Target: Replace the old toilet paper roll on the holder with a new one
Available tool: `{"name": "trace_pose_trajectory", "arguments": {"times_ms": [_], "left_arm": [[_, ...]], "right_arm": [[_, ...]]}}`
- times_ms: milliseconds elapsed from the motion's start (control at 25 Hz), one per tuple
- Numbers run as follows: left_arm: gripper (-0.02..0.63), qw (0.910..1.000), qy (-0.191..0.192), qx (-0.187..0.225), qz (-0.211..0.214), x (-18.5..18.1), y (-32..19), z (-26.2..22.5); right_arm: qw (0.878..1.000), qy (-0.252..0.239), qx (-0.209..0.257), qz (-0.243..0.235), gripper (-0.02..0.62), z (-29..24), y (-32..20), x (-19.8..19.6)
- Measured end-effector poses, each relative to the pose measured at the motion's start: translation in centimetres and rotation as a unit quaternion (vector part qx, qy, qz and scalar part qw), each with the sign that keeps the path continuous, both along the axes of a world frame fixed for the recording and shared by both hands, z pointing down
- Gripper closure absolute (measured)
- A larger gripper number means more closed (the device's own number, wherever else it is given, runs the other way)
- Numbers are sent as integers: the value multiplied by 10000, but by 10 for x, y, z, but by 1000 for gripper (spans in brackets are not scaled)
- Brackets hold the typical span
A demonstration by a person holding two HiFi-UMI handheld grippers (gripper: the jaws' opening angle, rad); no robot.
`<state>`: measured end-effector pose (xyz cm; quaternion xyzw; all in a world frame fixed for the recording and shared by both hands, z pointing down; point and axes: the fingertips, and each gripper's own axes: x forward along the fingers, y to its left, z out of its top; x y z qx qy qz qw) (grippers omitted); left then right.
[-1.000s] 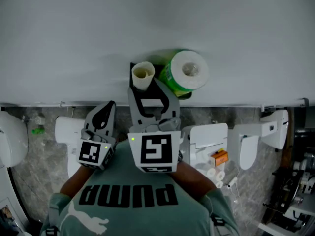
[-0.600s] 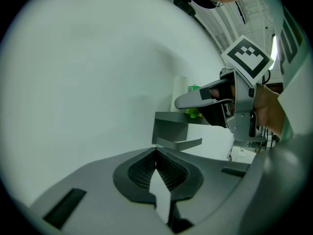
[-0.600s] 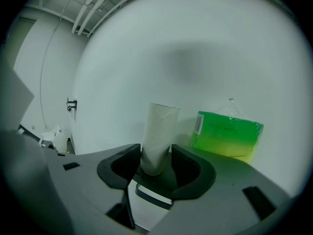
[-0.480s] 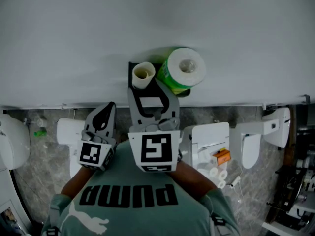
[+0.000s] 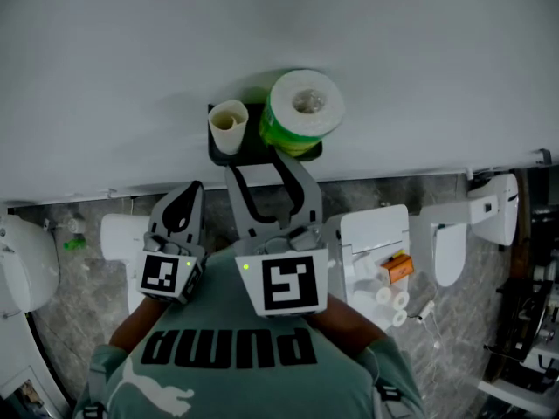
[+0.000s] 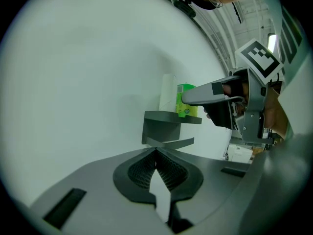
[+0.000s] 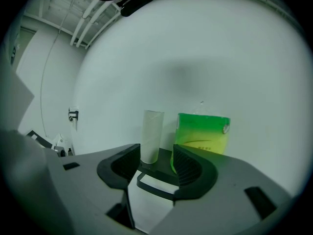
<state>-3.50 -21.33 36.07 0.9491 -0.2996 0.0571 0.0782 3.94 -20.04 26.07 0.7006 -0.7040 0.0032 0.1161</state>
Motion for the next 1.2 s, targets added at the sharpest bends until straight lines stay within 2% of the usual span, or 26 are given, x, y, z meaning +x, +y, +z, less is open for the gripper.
{"name": "trace_pose_trajectory", "arguments": {"times_ms": [200,480,1120,1160,1200], "left_arm": [[603,9999,-46,45,134,12,8,-2],[603,9995,-187,130,222,26,13,-6],[603,9983,-538,208,-22,40,20,-3],[603,9982,-549,206,-74,39,19,-3],[603,9982,-552,206,-128,38,19,-3]], "right_arm": [[9989,-259,253,304,399,-4,16,20],[9968,-416,363,569,399,-2,29,47],[9955,-764,465,321,399,4,33,67],[9953,-787,479,297,393,4,33,68],[9952,-806,486,272,361,4,33,69]]}}
